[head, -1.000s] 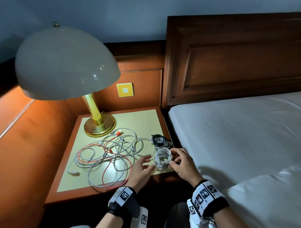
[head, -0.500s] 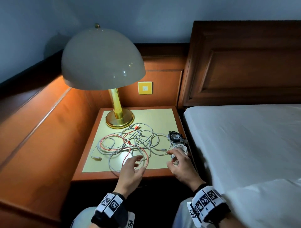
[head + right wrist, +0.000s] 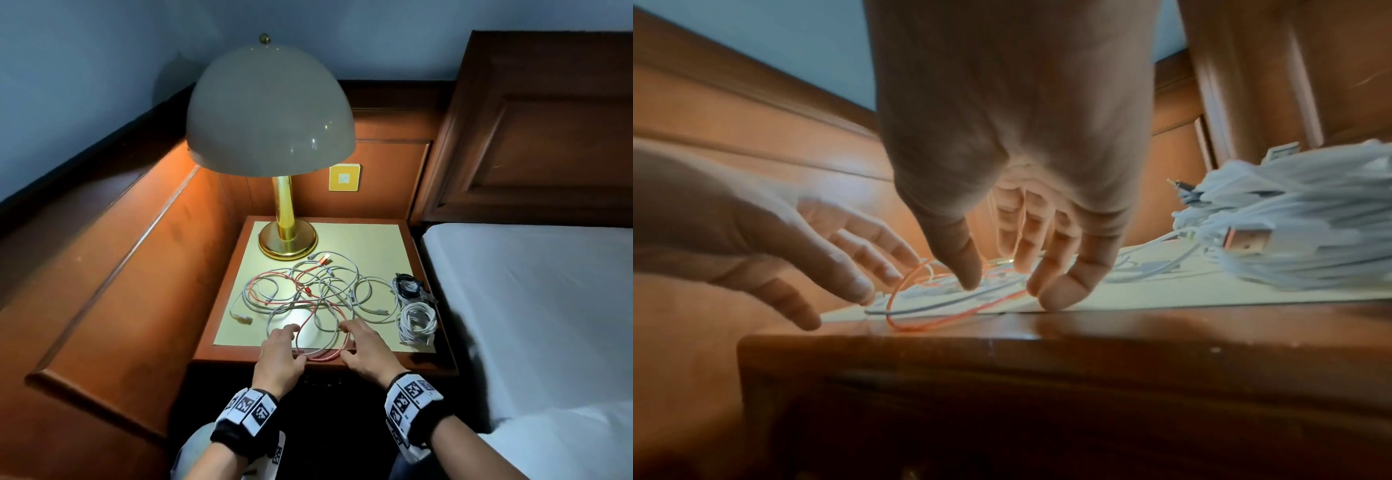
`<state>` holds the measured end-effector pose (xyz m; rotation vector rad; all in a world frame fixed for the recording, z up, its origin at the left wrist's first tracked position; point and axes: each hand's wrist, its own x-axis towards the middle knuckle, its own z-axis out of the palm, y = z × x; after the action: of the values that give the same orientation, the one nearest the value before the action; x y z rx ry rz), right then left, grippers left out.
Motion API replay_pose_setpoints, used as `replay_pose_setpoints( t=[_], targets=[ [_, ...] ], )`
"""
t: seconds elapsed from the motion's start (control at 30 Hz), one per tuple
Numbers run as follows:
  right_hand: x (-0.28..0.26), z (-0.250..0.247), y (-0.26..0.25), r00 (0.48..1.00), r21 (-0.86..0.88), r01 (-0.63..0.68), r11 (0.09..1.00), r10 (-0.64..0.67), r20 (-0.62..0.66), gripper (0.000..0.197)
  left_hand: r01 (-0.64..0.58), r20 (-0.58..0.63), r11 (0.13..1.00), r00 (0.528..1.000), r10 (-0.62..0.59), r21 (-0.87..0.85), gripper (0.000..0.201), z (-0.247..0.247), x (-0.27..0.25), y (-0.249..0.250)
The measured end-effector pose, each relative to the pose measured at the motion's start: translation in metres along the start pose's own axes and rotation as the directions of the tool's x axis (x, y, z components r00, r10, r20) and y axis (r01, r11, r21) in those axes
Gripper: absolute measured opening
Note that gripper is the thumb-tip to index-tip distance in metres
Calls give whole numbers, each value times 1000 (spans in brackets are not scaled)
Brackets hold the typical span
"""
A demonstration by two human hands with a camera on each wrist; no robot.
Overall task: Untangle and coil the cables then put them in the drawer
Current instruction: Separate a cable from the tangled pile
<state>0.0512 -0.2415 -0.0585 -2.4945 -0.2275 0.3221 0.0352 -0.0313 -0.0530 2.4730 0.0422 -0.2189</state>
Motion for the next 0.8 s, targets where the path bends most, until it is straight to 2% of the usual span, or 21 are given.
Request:
replay_pose_setpoints(
  t=[0.1, 0.2, 0.27, 0.47, 0.53, 0.67, 0.8],
  targets=[
    [6, 8, 0, 1000, -118, -22, 993, 24, 15, 45, 19, 5, 997, 1000, -20, 78, 52, 4, 6, -3],
    [6, 13, 4, 1000, -166, 15, 986, -17, -8, 26, 37, -20, 996, 999, -36, 86, 34, 4, 13, -7],
    [4, 15, 9, 998, -167, 47, 985, -51, -22, 20, 45, -29, 996, 999, -43, 73, 28, 4, 15, -10],
    [-10, 15, 20, 987, -43, 158, 987, -159, -28, 16, 16, -127, 999, 992, -22, -51, 34, 1, 14, -15],
    [-19, 13, 18, 983, 16, 178, 984, -178, -41, 9, -15, -177, 995, 984, -3, -96, 34, -1, 16, -15],
    [-44, 4, 14, 990, 98, 139, 985, -137, -33, 8, -66, -266, 990, 963, 31, -127, 29, -6, 20, -13],
    [-65, -8, 7, 993, 110, 120, 987, -121, 8, 5, -52, -286, 989, 958, 11, -136, 30, -10, 23, -10]
  ],
)
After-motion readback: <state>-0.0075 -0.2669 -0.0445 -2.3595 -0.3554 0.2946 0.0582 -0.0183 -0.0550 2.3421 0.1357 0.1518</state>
